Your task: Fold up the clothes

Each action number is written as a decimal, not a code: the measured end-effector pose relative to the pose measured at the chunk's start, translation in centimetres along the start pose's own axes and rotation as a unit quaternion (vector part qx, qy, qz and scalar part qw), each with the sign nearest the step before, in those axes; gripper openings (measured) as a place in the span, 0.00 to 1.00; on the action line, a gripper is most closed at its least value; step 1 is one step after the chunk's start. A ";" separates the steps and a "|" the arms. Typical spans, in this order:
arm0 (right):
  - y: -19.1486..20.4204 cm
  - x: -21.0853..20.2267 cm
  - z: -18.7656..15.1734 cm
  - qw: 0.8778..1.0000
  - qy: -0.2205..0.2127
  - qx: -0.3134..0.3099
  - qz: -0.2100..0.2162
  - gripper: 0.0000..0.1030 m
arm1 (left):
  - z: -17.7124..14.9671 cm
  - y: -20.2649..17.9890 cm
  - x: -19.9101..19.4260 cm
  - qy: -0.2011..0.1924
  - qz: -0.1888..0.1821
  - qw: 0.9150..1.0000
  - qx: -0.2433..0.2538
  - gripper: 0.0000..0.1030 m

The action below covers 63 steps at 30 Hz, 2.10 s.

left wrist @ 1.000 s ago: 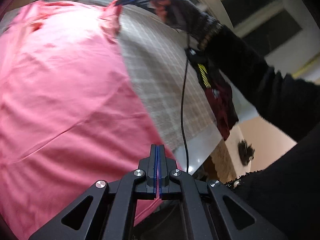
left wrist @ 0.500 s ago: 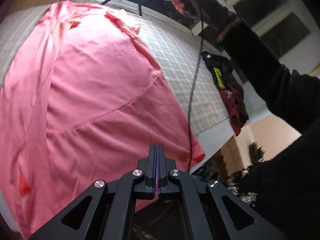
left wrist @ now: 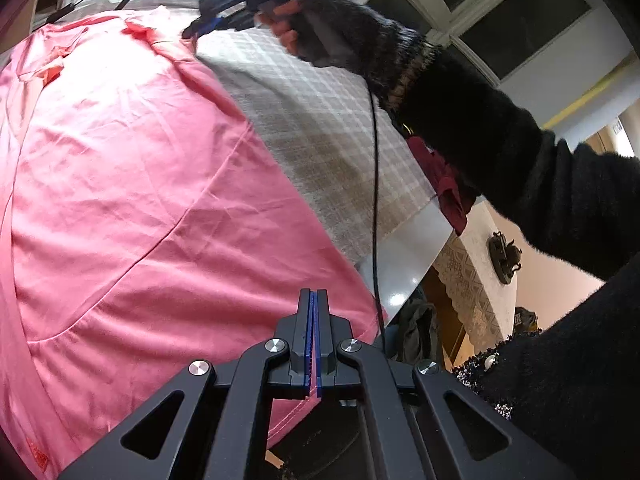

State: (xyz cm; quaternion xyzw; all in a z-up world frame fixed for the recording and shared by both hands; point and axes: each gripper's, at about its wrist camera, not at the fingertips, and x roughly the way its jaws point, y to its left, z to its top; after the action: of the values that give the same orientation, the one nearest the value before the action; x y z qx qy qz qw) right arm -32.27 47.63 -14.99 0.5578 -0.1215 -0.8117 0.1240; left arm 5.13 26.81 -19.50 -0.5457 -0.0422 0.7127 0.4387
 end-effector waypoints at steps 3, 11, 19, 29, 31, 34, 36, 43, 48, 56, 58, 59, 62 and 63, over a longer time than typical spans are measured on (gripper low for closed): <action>2.1 -1.4 0.7 1.000 -0.003 -0.027 0.000 0.04 | -0.3 -0.1 0.5 0.000 -0.004 1.000 -0.006 0.00; 6.3 -0.4 1.9 0.997 0.019 -0.072 0.003 0.04 | -1.1 -3.7 2.4 0.005 0.006 0.999 0.049 0.24; 5.9 -0.4 1.3 0.996 0.042 -0.082 -0.005 0.04 | -1.5 -8.0 6.5 0.038 0.032 0.988 0.145 0.29; 5.3 -1.4 0.8 0.995 0.042 -0.088 -0.017 0.04 | -2.3 -10.4 9.7 0.060 0.087 0.968 0.226 0.29; 5.2 -1.1 0.6 0.995 0.043 -0.087 -0.018 0.04 | -2.2 -10.0 9.6 0.056 0.089 0.970 0.219 0.22; 4.9 -0.9 0.6 0.997 0.036 -0.061 -0.022 0.04 | -1.8 -8.5 9.0 0.048 0.074 0.979 0.183 0.01; 5.2 -1.2 0.9 0.998 0.029 -0.056 -0.018 0.04 | -1.5 -7.3 7.7 0.030 0.047 0.989 0.140 0.01; 10.0 -1.7 2.9 0.997 0.016 -0.078 -0.006 0.04 | -2.7 -3.7 -0.5 -0.089 0.013 0.996 0.019 0.01; 15.0 1.8 3.6 0.993 0.034 -0.115 -0.007 0.04 | -6.4 -0.5 -4.7 -0.133 0.024 0.989 -0.060 0.01; 18.5 7.8 3.4 0.989 0.055 -0.131 -0.032 0.04 | -10.7 2.3 -4.4 -0.123 0.033 0.985 -0.116 0.01; 18.1 7.7 3.7 0.991 0.048 -0.118 -0.034 0.04 | -11.2 2.4 -4.6 -0.124 0.034 0.984 -0.119 0.01; 17.9 7.5 3.9 0.992 0.042 -0.112 -0.037 0.04 | -11.2 2.2 -4.8 -0.125 0.037 0.985 -0.116 0.01; 17.4 6.6 4.3 0.992 0.023 -0.112 -0.047 0.04 | -11.0 0.9 -5.5 -0.129 0.052 0.986 -0.092 0.01; 17.2 6.1 4.3 0.993 0.014 -0.107 -0.045 0.04 | -10.9 0.0 -5.9 -0.136 0.065 0.986 -0.074 0.01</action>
State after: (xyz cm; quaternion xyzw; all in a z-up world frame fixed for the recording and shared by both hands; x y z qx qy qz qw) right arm -37.27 29.65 -13.02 0.5572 -0.0073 -0.8171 0.1477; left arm 14.13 18.28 -19.45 -0.4767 -0.1182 0.8020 0.3399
